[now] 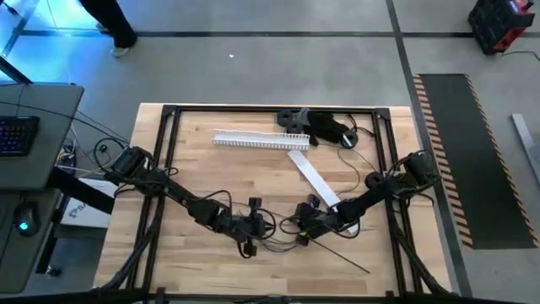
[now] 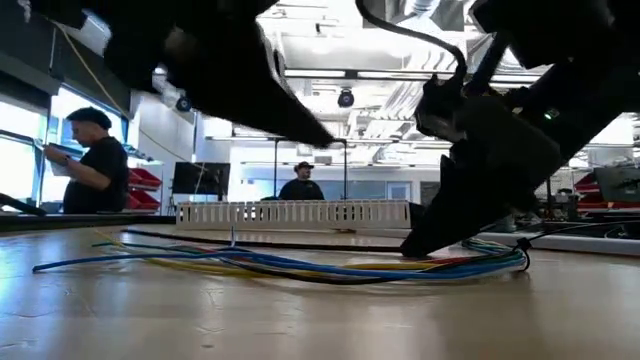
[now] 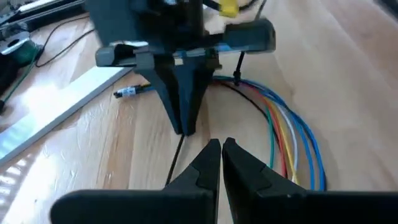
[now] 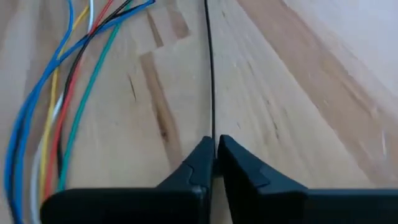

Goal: Ziptie cables
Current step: Wrap the wire cables with the black zip tie

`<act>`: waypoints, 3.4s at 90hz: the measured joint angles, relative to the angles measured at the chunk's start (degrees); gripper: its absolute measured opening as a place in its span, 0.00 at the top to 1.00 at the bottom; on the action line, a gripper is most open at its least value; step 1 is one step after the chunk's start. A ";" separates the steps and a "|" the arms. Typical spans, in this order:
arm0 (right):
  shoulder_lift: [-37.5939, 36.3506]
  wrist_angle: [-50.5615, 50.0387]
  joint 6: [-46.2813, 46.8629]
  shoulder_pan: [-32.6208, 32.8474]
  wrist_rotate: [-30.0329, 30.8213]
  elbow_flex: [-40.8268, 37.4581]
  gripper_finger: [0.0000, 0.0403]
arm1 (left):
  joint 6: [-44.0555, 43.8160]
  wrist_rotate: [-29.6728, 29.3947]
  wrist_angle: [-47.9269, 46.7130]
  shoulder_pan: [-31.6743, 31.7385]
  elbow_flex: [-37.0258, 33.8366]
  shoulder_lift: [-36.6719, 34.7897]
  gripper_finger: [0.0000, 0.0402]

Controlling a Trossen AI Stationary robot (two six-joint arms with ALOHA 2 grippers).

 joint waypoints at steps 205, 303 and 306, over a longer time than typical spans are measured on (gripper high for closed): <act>-7.14 5.29 6.61 -5.21 -10.03 -0.14 1.00 | 22.60 -16.76 17.76 2.00 0.11 14.71 0.70; -7.16 8.20 7.11 -5.21 -11.10 -0.12 1.00 | 19.80 -13.41 15.14 3.89 0.02 14.72 0.72; -7.16 8.20 7.11 -5.21 -11.10 -0.12 1.00 | 19.51 -13.50 15.12 3.84 0.00 14.72 0.74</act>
